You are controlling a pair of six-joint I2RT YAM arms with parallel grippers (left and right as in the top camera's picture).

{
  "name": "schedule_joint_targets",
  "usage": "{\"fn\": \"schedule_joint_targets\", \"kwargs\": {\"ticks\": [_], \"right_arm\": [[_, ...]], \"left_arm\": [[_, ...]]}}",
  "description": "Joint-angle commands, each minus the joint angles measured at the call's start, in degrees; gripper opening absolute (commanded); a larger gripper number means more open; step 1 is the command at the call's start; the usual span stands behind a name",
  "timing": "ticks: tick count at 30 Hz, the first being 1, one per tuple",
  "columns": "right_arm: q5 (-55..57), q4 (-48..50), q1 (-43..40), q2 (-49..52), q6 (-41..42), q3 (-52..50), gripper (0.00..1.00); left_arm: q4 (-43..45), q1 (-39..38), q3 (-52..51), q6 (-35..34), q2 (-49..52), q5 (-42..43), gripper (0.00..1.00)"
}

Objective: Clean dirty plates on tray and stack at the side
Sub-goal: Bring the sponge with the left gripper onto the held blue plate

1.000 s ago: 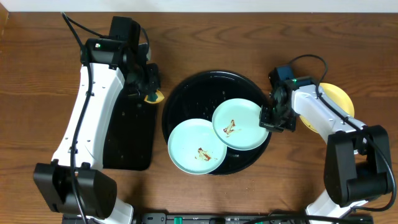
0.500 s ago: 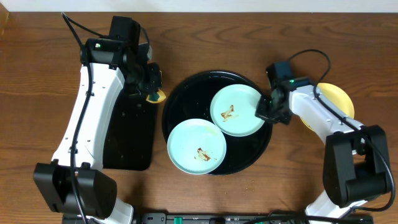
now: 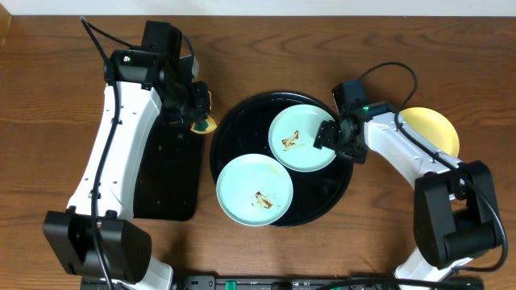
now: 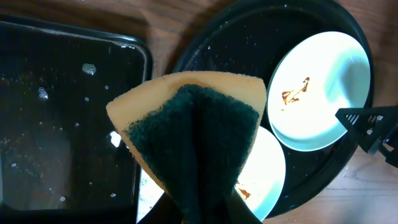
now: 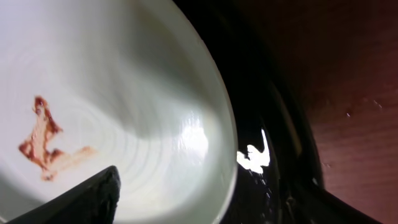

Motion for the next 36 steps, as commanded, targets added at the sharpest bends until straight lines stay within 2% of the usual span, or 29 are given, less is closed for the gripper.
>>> {"fn": "schedule_joint_targets", "kwargs": {"ticks": [1,3,7,8,9,10,13,22,28,33,36], "right_arm": [[-0.8,1.1,0.5,2.8,2.3,-0.3,0.77],[-1.8,2.3,0.5,4.3,2.9,-0.3,0.75],[-1.9,4.3,0.6,6.6,4.7,-0.3,0.54],[-1.9,4.4,0.7,6.9,5.0,-0.3,0.38],[-1.9,4.6,0.7,7.0,5.2,-0.3,0.17],[-1.7,4.7,0.7,7.1,5.7,-0.3,0.01],[-0.9,5.0,0.7,7.1,5.9,-0.3,0.01],[-0.4,3.1,0.7,7.1,5.1,-0.3,0.01],[-0.4,0.8,0.7,7.1,3.7,-0.3,0.01],[-0.4,-0.2,0.7,7.1,3.0,-0.3,0.01],[-0.4,-0.6,0.7,7.1,2.5,-0.3,0.01]], "left_arm": [[-0.6,0.2,0.5,1.5,-0.1,0.9,0.15],[-0.8,0.2,0.5,1.7,-0.1,0.9,0.15],[-0.8,0.2,0.5,1.9,-0.1,0.9,0.15],[-0.8,0.1,0.5,1.9,-0.1,0.9,0.15],[-0.8,0.0,0.5,1.9,-0.1,1.0,0.15],[-0.8,-0.3,0.5,1.9,-0.1,1.0,0.12],[-0.7,-1.6,0.5,4.7,-0.1,5.0,0.08],[4.7,-10.5,-0.1,6.1,2.6,12.6,0.08],[12.7,-14.9,-0.7,6.1,12.4,22.6,0.08],[18.5,-15.3,-0.7,6.1,20.2,33.5,0.08],[20.9,-15.3,-0.7,6.2,23.8,36.6,0.08]]}}
